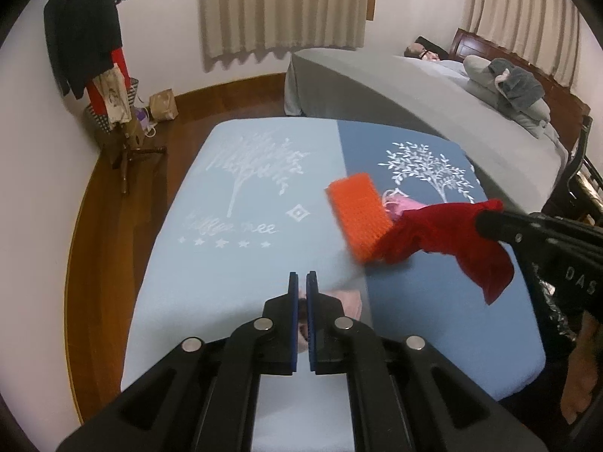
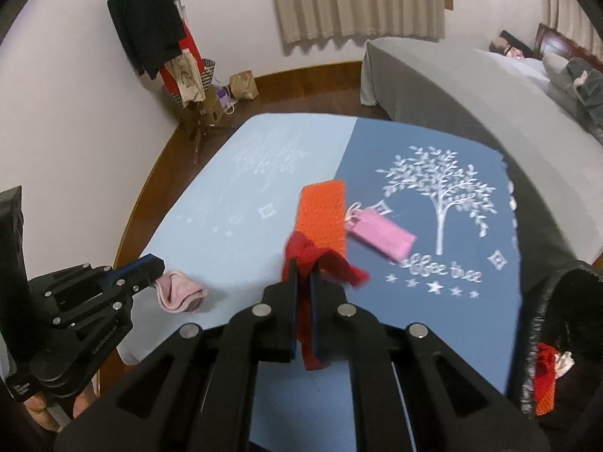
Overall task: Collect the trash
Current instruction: 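Carry the pink sock and red glove with both tools toward the bin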
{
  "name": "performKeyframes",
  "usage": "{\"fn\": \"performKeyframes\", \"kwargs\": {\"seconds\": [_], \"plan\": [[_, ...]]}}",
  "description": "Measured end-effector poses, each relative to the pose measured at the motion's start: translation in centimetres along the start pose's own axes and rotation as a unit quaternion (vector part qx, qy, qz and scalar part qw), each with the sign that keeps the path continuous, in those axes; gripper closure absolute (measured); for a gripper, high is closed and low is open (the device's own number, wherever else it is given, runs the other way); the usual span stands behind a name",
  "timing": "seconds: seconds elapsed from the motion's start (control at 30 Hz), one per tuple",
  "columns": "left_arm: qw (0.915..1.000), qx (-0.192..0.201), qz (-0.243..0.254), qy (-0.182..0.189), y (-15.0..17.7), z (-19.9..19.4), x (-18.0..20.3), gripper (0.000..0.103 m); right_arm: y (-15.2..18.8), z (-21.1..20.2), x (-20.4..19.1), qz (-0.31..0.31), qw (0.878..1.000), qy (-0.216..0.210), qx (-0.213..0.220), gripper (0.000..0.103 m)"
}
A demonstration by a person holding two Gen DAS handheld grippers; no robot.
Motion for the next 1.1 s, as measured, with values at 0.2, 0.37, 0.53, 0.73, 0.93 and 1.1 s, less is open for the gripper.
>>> {"fn": "performKeyframes", "kwargs": {"seconds": [0.2, 0.37, 0.53, 0.73, 0.93, 1.1], "plan": [[0.9999, 0.009, 0.004, -0.003, -0.4, -2.4, 1.9, 0.099, 0.5, -3.6, 1.1, 0.004, 1.0, 0.006, 0.017, 0.098], [0.9999, 0.013, 0.005, -0.003, -0.7, -4.4, 4.1, 0.099, 1.2, -6.7, 2.2, 0.006, 1.0, 0.013, 0.027, 0.098], [1.0, 0.009, 0.002, -0.002, -0.8, -6.1, 6.6, 0.099, 2.2, -9.8, 4.2, 0.012, 0.999, 0.024, 0.031, 0.098], [1.0, 0.0, 0.0, 0.0, -0.7, -7.9, 9.9, 0.099, 3.3, -13.1, 6.8, 0.017, 0.999, 0.042, 0.031, 0.098], [0.9999, -0.002, 0.008, 0.006, -0.7, -9.5, 13.3, 0.099, 4.3, -16.1, 9.7, 0.026, 0.997, 0.065, 0.033, 0.098], [0.9998, -0.001, 0.015, 0.01, -1.0, -10.8, 15.8, 0.099, 5.0, -17.9, 11.8, 0.035, 0.996, 0.08, 0.031, 0.098]]}}
Point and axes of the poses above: each gripper's, at about its wrist camera, not at the fingertips, and z roughly the way its jaws point, x to its right, y to its underside, the point moved 3 cm from there along z, roughly the way its jaws point, and after that the axes turned 15 degrees about -y, right-handed, at the moved point
